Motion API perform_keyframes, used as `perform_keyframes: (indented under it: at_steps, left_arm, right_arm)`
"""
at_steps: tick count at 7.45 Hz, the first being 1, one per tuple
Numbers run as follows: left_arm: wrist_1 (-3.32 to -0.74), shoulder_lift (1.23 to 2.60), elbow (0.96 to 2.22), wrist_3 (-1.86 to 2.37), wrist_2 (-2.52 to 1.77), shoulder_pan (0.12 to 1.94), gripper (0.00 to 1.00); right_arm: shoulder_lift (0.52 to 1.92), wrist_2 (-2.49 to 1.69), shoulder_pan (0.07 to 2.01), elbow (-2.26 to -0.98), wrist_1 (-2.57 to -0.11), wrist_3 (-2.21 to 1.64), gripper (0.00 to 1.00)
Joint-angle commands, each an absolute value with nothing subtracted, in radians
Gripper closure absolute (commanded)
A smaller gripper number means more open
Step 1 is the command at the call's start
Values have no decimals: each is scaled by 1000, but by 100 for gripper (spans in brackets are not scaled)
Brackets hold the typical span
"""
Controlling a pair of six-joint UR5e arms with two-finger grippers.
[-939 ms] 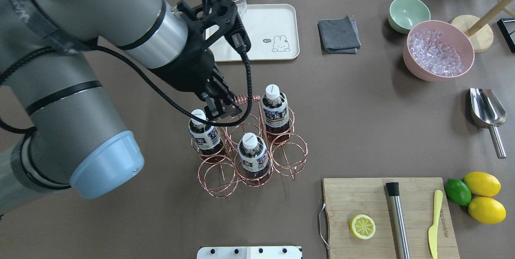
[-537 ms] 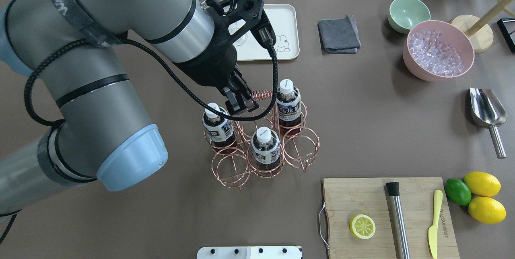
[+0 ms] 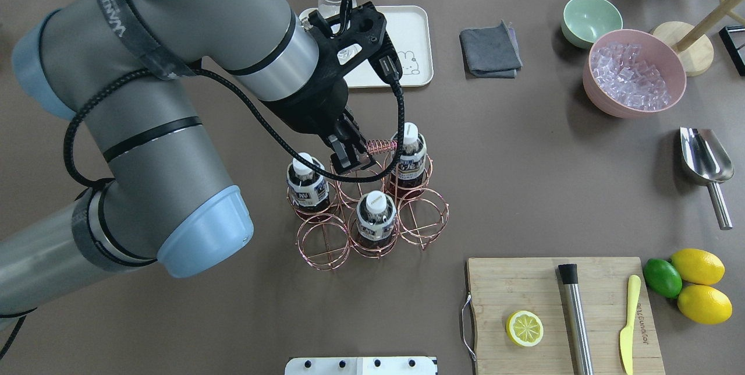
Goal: Take tea from basket to plate
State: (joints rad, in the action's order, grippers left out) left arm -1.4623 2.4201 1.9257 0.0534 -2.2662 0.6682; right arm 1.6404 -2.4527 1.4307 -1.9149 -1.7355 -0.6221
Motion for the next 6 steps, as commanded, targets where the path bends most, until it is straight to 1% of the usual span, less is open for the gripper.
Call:
perform_keyframes:
  at_steps: [1, 3, 4, 5, 6]
  left_arm:
    - [-1508, 2418, 1885, 52, -2266, 661, 100]
    - [-1508, 2419, 1885, 52, -2267, 661, 100]
    - [-1508, 2419, 1888, 52, -2266, 661, 100]
    - [-1508, 2419, 1890, 54, -2266, 663, 100]
    - [-1508, 2421, 1891, 54, -2267, 663, 100]
  right_arm:
    - [1524, -2465, 1309, -1986, -1740, -960, 0]
    - [1377, -2456, 1122, -1970, -1744, -1238, 0]
    - [1324, -2462, 1114, -1992, -1758, -1346, 0]
    - [1210, -2459, 1033, -1932, -1813, -1398, 0]
    - [1055, -2459, 994, -1852, -1956, -1407, 0]
